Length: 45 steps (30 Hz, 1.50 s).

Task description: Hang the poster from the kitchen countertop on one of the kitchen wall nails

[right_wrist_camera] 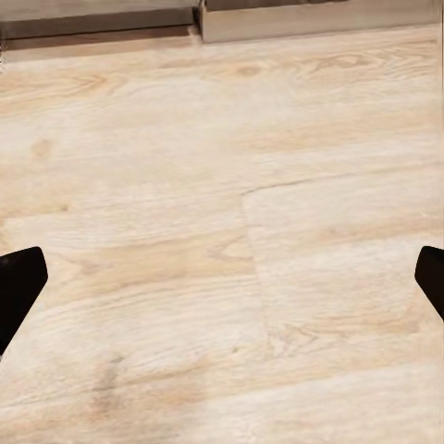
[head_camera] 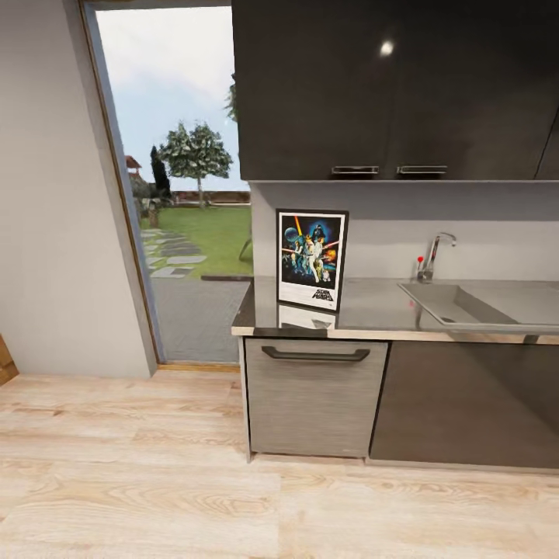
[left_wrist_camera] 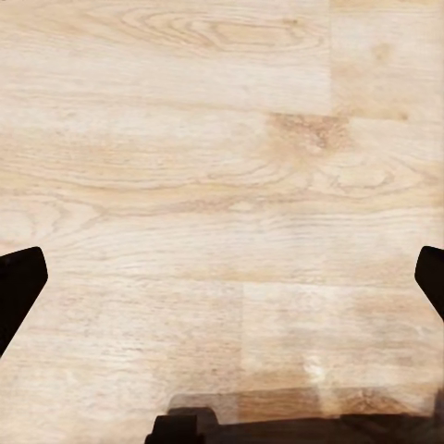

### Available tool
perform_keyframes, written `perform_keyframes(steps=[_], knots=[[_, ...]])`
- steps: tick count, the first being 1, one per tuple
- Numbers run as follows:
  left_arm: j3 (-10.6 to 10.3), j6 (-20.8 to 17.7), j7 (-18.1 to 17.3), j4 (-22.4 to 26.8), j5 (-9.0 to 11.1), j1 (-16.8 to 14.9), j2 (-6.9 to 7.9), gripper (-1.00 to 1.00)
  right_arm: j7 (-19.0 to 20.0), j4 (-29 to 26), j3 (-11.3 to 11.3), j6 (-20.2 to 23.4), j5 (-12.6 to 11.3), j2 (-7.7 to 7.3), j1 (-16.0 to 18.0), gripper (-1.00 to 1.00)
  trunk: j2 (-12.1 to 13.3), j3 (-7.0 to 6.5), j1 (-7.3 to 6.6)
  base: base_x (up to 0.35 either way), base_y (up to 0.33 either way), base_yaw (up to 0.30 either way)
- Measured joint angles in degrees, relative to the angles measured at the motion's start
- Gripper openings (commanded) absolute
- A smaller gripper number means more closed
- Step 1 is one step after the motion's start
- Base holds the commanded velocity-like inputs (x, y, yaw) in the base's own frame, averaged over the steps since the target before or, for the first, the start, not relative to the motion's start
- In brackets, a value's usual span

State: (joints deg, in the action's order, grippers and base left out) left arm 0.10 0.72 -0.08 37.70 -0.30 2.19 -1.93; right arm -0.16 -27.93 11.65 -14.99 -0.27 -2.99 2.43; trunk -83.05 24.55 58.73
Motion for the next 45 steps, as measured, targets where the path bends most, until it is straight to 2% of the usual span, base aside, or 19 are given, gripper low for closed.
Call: perform_keyframes(steps=[4,7,13,17,18,21,22,29,31,33,36,38,42,44,45], knots=[[0.0,0.1,-0.1,0.1,0.1,0.0,0.00,1.00,-0.1,-4.4,0.1,-1.7,-0.1,0.18,0.0,1.00,0.0,0.00,0.00,0.000,0.000,0.000],[0.0,0.1,-0.1,0.1,0.2,0.0,-0.03,1.00,-0.1,-10.6,0.2,-2.3,-0.1,0.24,0.0,1.00,0.0,0.00,0.00,0.000,0.000,0.000],[0.0,0.1,-0.1,0.1,0.2,0.0,-0.01,1.00,-0.1,-15.7,0.2,-2.4,-0.1,-0.02,-0.1,1.00,0.0,0.00,0.00,0.000,0.000,0.000],[0.0,0.1,-0.1,0.2,0.2,0.0,0.00,1.00,-0.2,-24.6,0.2,-2.2,-0.1,0.23,-0.1,1.00,0.0,0.00,0.00,0.000,0.000,0.000],[0.0,0.1,-0.1,0.2,0.2,0.0,0.00,1.00,-0.2,-28.9,0.2,-1.6,-0.1,0.34,-0.2,1.00,0.0,-0.01,0.00,0.000,0.000,0.000],[0.0,0.1,-0.1,0.2,0.2,0.0,0.00,1.00,-0.2,-35.9,0.2,1.1,-0.1,0.39,-0.2,1.00,0.0,0.00,0.00,0.000,0.000,0.000],[0.0,0.1,-0.1,0.2,0.2,0.0,0.00,1.00,-0.2,-40.3,0.2,3.9,0.0,0.43,-0.2,1.00,0.0,-0.01,0.00,0.000,0.000,0.000],[0.0,0.1,-0.2,0.3,0.3,0.0,-0.05,1.00,-0.2,-53.3,0.0,11.0,0.1,0.36,0.6,1.00,0.0,0.00,0.00,0.000,0.000,0.000],[0.0,0.1,-0.2,0.4,0.3,0.0,-0.08,1.00,-0.1,-58.0,-0.2,17.0,0.0,0.24,3.7,1.00,0.0,-0.01,0.00,0.000,0.000,0.000],[0.0,0.1,-0.2,0.4,0.3,0.0,-0.08,1.00,0.0,-59.2,-0.3,21.0,0.0,0.21,7.1,1.00,0.0,-0.01,0.00,0.000,0.000,0.000],[0.0,0.1,-0.2,0.5,0.3,0.0,-0.09,1.00,0.0,-59.9,-0.3,25.0,0.0,0.11,11.1,1.00,0.0,-0.01,0.00,0.000,0.000,0.000],[0.0,0.1,-0.2,0.5,0.3,0.0,-0.09,1.00,0.1,-60.2,-0.4,29.2,0.0,0.00,15.3,1.00,0.0,-0.01,0.00,0.000,0.000,0.000],[0.0,0.1,-0.2,0.5,0.3,0.0,-0.05,1.00,0.4,-60.4,-0.4,35.0,-0.1,-0.17,20.4,1.00,0.0,-0.01,0.00,0.000,0.000,0.000],[0.0,0.1,-0.2,0.6,0.3,0.0,-0.05,1.00,2.4,-60.4,-0.4,38.6,-0.2,-0.30,23.7,1.00,0.0,-0.01,0.00,0.000,0.000,0.000],[0.0,0.1,-0.2,0.6,0.3,0.0,-0.03,1.00,7.9,-60.5,-0.3,41.9,-0.3,-0.54,26.5,1.00,0.0,-0.01,0.00,0.000,0.000,0.000]])
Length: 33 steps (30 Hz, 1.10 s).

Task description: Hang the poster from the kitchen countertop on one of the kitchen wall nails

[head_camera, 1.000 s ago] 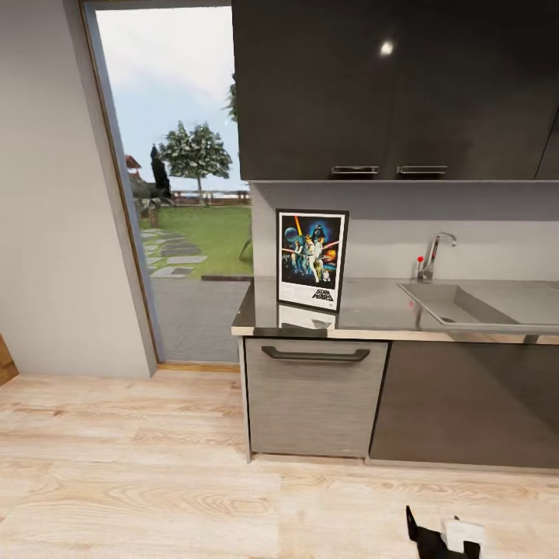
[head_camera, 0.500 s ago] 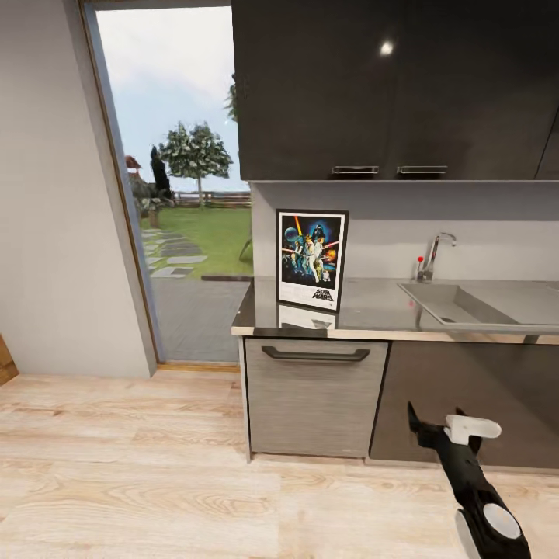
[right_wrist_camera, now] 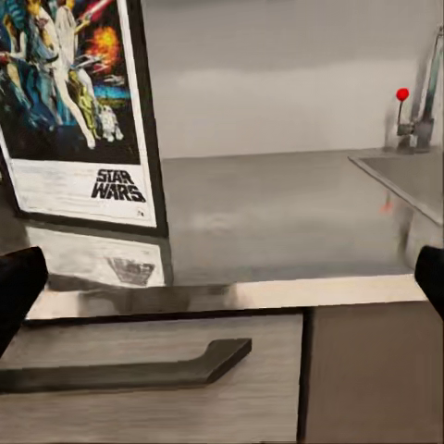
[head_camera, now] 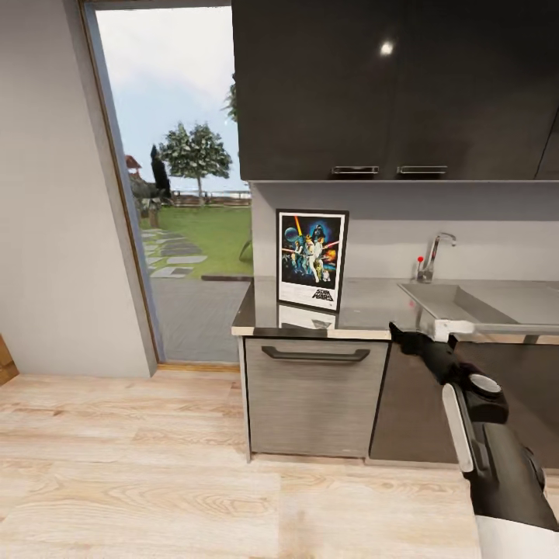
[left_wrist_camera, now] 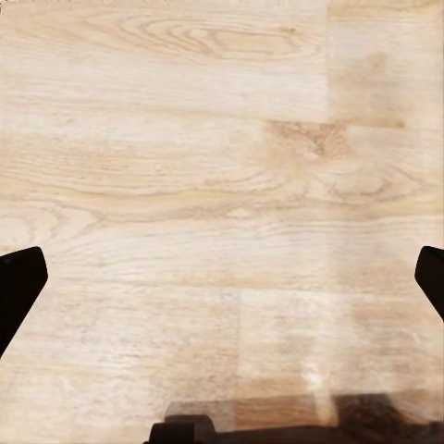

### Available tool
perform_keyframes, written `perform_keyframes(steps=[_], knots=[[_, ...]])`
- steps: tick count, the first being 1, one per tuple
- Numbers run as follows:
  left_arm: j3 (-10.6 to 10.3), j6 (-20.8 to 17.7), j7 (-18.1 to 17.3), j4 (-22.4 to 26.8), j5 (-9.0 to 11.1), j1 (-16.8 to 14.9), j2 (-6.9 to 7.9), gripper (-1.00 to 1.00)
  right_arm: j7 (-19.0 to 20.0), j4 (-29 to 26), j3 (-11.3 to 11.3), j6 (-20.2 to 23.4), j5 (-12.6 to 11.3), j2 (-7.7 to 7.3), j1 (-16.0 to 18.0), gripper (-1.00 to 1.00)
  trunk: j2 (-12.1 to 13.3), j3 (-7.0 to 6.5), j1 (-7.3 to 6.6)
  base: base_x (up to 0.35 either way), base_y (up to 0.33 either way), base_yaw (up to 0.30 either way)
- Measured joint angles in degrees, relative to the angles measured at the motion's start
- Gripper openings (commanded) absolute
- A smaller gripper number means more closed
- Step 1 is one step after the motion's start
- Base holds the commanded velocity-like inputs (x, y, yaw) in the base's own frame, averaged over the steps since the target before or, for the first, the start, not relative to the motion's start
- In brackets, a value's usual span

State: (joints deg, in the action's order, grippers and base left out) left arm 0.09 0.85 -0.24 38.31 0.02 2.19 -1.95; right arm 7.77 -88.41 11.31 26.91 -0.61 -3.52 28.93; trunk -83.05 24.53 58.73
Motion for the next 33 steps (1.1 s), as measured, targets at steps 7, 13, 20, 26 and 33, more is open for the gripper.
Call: perform_keyframes(steps=[7,13,20,26,33], knots=[[0.2,0.1,0.0,0.2,0.0,0.0,0.03,1.00,39.6,0.5,2.8,6.7,0.2,-5.93,3.2,1.00,0.0,0.01,0.00,0.001,0.000,0.000],[0.3,0.1,0.0,0.2,0.0,0.0,0.03,1.00,45.4,1.8,7.6,7.1,0.1,-6.75,3.0,1.00,0.0,0.01,-0.02,0.166,0.000,0.000],[0.5,0.1,0.0,0.3,0.0,0.0,0.05,1.00,48.5,3.0,8.3,7.2,0.0,-6.78,2.9,1.00,0.0,0.01,-0.03,0.321,0.000,0.000],[0.5,0.1,0.0,0.3,0.0,0.0,0.07,1.00,48.6,3.2,8.3,7.2,0.1,-6.76,2.9,1.00,0.0,0.01,-0.03,0.332,0.000,0.000],[0.5,0.1,0.0,0.2,-0.1,0.0,0.11,1.00,48.4,7.4,8.4,7.0,0.3,-6.79,3.0,1.00,0.0,0.01,-0.03,0.334,0.000,0.000]])
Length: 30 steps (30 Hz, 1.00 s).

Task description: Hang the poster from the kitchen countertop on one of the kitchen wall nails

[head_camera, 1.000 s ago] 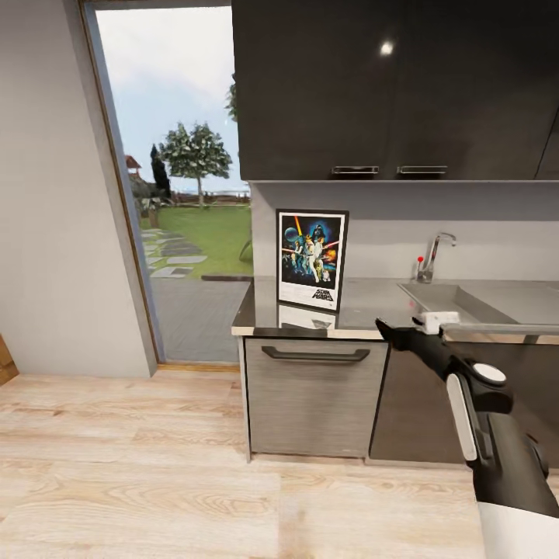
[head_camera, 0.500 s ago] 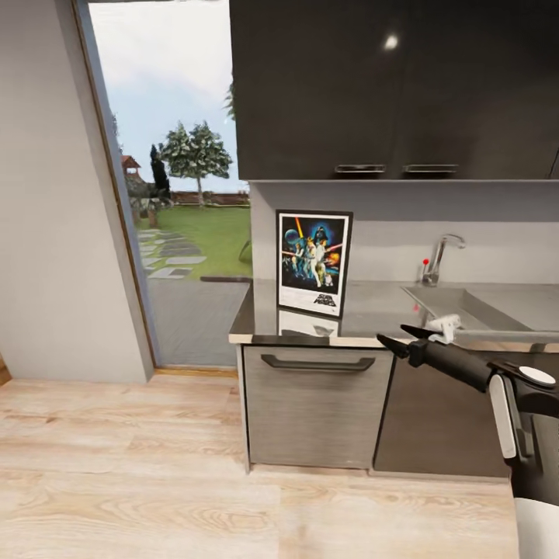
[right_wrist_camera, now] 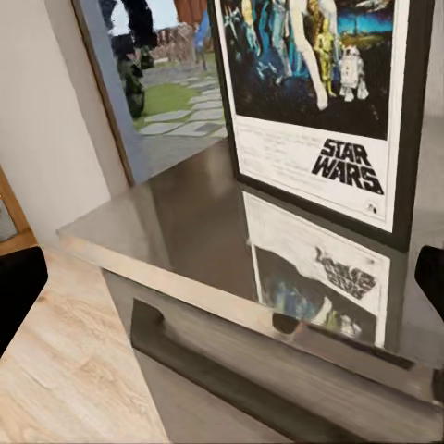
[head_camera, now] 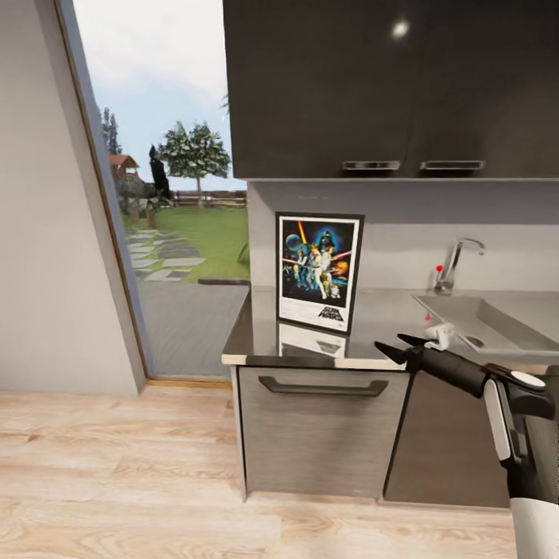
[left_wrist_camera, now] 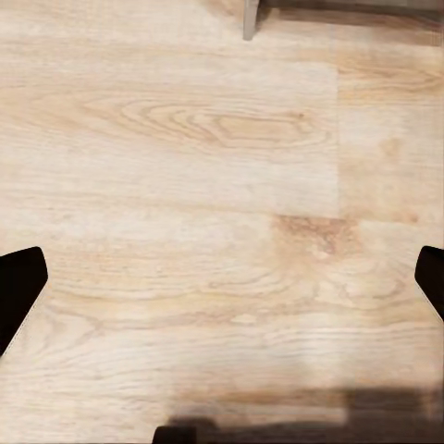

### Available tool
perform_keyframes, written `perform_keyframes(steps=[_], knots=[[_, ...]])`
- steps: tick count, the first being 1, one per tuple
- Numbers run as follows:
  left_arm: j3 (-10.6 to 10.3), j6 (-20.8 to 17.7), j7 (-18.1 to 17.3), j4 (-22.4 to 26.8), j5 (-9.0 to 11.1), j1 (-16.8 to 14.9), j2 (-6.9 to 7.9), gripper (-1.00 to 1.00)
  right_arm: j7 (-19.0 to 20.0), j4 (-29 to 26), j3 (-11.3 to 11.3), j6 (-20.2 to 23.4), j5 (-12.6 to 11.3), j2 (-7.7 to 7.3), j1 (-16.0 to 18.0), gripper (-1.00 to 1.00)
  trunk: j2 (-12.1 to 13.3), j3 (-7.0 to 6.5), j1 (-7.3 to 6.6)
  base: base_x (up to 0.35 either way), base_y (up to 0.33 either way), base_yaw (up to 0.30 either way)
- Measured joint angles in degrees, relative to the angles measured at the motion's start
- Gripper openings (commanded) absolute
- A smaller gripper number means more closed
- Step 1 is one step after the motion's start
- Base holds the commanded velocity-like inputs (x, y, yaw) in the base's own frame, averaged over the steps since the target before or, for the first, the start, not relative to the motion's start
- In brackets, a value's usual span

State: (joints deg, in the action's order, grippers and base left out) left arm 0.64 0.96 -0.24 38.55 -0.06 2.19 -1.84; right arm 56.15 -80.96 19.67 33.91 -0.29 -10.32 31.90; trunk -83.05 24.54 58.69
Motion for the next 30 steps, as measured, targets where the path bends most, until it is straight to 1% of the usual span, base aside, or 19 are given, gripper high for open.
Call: perform_keyframes(steps=[15,18,19,24,30], knots=[[0.0,0.0,0.0,0.0,0.0,0.0,0.00,1.00,-0.3,1.9,-0.1,-0.1,0.2,-0.02,0.1,1.00,0.0,0.00,0.00,0.334,0.000,0.000],[0.0,0.0,0.0,0.0,0.0,0.0,0.01,1.00,-0.4,4.1,-0.2,-0.1,0.3,-0.05,0.4,1.00,0.0,0.00,0.00,0.294,0.000,0.000],[0.0,0.0,0.0,0.0,0.0,0.0,0.01,1.00,-0.5,5.5,-0.2,-0.1,0.3,-0.05,0.6,1.00,0.0,0.00,0.01,0.188,0.000,0.000],[0.0,0.0,0.0,-0.1,0.0,0.0,0.01,1.00,-0.7,9.1,-0.3,-0.1,0.5,-0.06,1.2,1.00,0.0,0.00,0.03,0.096,0.000,0.000],[0.0,0.0,0.0,-0.1,0.0,0.0,0.01,1.00,-0.9,12.3,-0.3,-0.2,0.5,-0.06,2.2,1.00,0.0,0.00,0.03,0.021,0.000,0.000]])
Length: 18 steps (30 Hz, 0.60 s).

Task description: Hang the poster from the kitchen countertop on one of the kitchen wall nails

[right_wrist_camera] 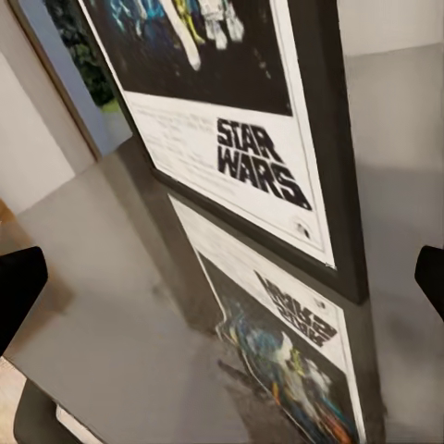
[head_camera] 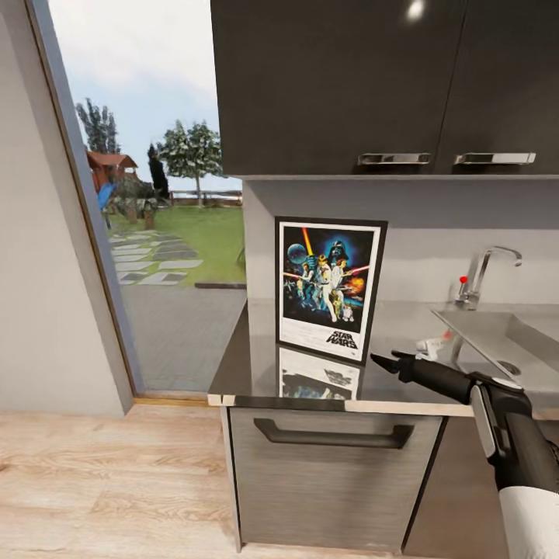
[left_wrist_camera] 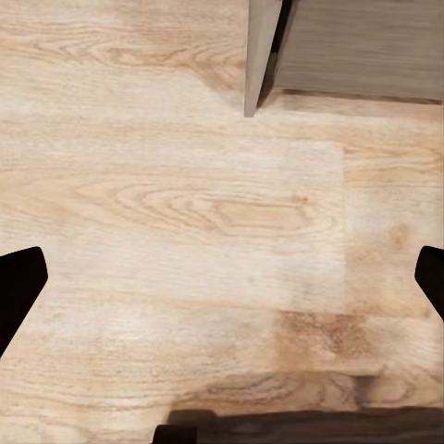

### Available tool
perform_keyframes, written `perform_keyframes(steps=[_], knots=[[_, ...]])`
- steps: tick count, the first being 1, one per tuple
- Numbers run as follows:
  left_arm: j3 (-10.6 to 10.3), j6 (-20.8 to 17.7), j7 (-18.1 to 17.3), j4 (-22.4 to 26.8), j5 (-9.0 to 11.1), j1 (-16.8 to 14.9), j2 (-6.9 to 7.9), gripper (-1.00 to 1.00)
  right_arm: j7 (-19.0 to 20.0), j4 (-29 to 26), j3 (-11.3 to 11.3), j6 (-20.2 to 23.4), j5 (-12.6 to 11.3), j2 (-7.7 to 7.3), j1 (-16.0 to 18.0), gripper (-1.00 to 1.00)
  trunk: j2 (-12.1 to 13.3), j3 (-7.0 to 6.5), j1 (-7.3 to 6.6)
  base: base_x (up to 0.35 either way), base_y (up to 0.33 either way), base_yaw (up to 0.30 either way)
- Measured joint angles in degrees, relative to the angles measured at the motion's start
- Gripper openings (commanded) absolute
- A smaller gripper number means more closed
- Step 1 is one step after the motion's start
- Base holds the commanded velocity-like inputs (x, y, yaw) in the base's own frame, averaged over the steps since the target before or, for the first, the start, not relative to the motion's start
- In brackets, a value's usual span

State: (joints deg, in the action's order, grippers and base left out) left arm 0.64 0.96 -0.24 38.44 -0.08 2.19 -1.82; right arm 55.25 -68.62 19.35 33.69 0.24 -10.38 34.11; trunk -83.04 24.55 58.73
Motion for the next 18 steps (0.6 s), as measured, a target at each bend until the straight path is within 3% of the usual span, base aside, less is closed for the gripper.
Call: perform_keyframes(steps=[12,18], knots=[[0.0,0.0,0.0,0.1,0.0,0.0,0.00,1.00,0.0,4.6,-0.1,-0.3,0.0,-0.04,1.8,1.00,0.0,0.00,0.00,0.001,0.000,0.000],[0.0,0.0,0.0,0.1,0.0,0.0,0.00,1.00,0.1,4.7,-0.1,-0.4,0.0,-0.05,1.9,1.00,0.0,0.00,-0.02,0.131,0.000,0.000]])
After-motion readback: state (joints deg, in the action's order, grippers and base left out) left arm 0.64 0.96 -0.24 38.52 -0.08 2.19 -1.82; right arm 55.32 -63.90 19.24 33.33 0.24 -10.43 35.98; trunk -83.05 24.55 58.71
